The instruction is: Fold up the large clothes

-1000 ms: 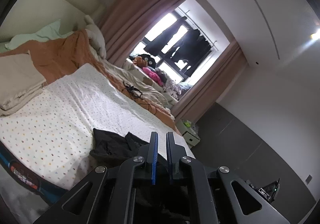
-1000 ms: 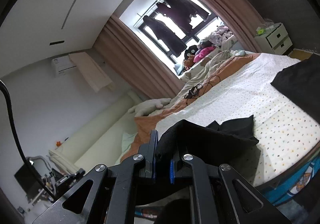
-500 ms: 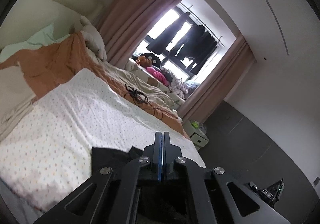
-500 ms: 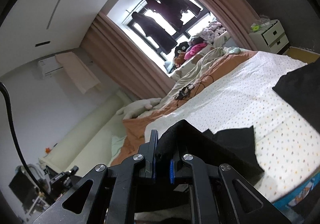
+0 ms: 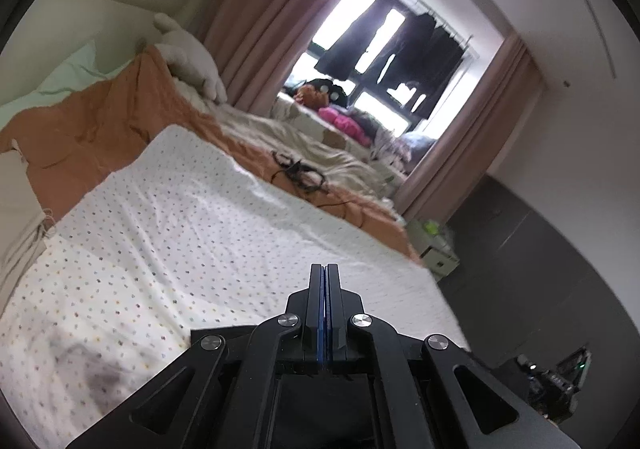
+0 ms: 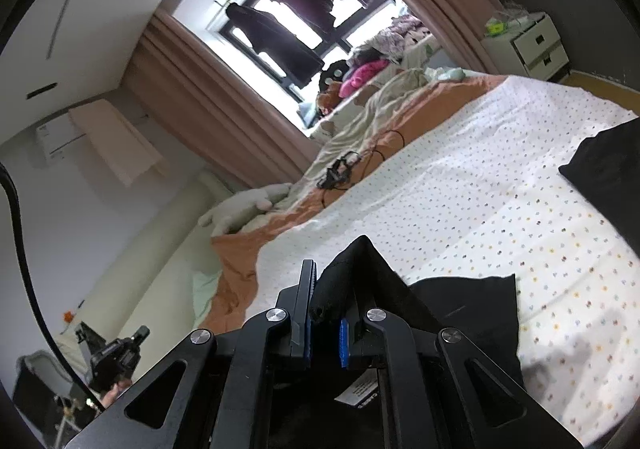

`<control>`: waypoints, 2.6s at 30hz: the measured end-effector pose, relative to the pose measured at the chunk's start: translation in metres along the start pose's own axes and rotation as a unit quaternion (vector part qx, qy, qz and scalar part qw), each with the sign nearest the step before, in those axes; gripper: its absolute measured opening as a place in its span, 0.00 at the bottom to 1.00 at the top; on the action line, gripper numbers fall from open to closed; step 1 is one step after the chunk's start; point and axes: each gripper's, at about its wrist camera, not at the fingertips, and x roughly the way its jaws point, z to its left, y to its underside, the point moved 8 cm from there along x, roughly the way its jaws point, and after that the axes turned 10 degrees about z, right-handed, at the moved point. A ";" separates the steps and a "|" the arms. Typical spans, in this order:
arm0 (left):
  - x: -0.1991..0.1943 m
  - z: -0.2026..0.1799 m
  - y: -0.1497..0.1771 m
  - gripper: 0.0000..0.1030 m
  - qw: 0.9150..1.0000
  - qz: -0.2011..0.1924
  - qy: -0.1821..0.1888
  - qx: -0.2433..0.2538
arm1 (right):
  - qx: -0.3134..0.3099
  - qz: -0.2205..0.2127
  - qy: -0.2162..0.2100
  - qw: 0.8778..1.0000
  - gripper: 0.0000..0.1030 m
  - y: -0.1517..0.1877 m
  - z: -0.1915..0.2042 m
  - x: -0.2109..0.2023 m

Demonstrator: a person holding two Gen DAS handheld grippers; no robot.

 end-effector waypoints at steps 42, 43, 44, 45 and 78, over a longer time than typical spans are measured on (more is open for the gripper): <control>0.237 0.153 0.141 0.03 0.944 0.296 -0.148 -0.011 | 0.047 0.225 0.191 0.954 0.26 0.050 -0.208 0.161; 0.234 0.152 0.138 0.02 0.946 0.289 -0.149 -0.008 | 0.046 0.223 0.196 0.954 0.15 0.049 -0.209 0.160; 0.230 0.151 0.135 0.02 0.948 0.282 -0.149 -0.004 | 0.045 0.219 0.195 0.955 0.12 0.047 -0.209 0.159; 0.226 0.150 0.131 0.02 0.951 0.273 -0.149 -0.002 | 0.044 0.216 0.192 0.956 0.11 0.045 -0.208 0.156; 0.191 0.171 0.104 0.32 0.963 0.216 -0.160 -0.031 | 0.004 0.241 0.224 0.944 0.05 0.069 -0.192 0.144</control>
